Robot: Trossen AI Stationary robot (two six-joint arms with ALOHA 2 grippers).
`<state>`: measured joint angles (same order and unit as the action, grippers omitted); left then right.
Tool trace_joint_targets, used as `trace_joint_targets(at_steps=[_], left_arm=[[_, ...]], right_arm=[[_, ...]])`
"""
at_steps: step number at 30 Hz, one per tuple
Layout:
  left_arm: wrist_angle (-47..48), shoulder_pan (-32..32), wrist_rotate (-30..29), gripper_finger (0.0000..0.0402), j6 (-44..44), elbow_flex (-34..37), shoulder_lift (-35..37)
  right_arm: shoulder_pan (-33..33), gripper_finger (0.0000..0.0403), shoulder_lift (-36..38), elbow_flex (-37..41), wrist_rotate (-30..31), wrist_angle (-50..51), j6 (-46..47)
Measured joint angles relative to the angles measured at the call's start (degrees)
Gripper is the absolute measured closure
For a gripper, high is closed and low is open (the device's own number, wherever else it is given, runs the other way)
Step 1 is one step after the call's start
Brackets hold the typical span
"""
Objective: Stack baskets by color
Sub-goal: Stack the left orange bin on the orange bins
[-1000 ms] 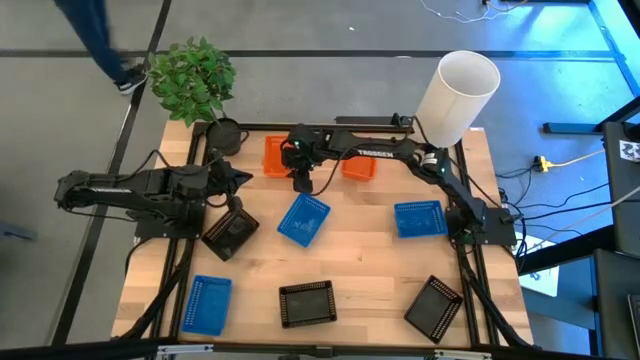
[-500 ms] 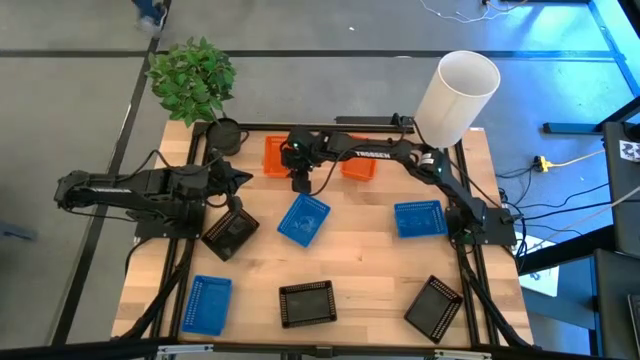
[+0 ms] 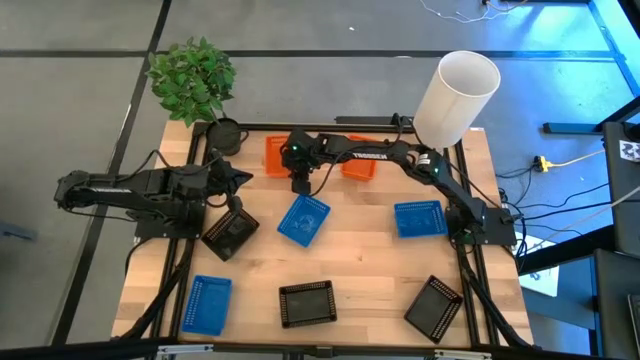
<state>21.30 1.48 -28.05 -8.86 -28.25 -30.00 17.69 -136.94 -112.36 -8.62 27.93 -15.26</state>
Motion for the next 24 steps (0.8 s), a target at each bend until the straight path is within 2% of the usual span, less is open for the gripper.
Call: trace_joint_targets(at_steps=[7, 13, 20, 23, 24], left_arm=[[0.0, 0.0, 0.0, 0.0401, 0.0, 0.0, 0.0], [0.0, 0.0, 0.0, 0.0401, 0.0, 0.0, 0.0], [0.1, 0.0, 0.0, 0.0401, 0.0, 0.0, 0.0], [0.1, 0.0, 0.0, 0.0401, 0.0, 0.0, 0.0], [0.1, 0.0, 0.0, 0.0401, 0.0, 0.0, 0.0]], right_arm=[[0.0, 0.0387, 0.0, 0.0, 0.1, 0.1, 0.0], [-0.1, 0.0395, 0.0, -2.2, 3.7, 2.5, -0.7], [-1.6, 0.0397, 0.0, -16.2, 4.8, 18.8, -6.0], [-2.5, 0.0397, 0.1, -22.9, 8.6, 26.1, -6.9], [-2.6, 0.0397, 1.1, -22.6, 10.3, 26.4, -7.0]])
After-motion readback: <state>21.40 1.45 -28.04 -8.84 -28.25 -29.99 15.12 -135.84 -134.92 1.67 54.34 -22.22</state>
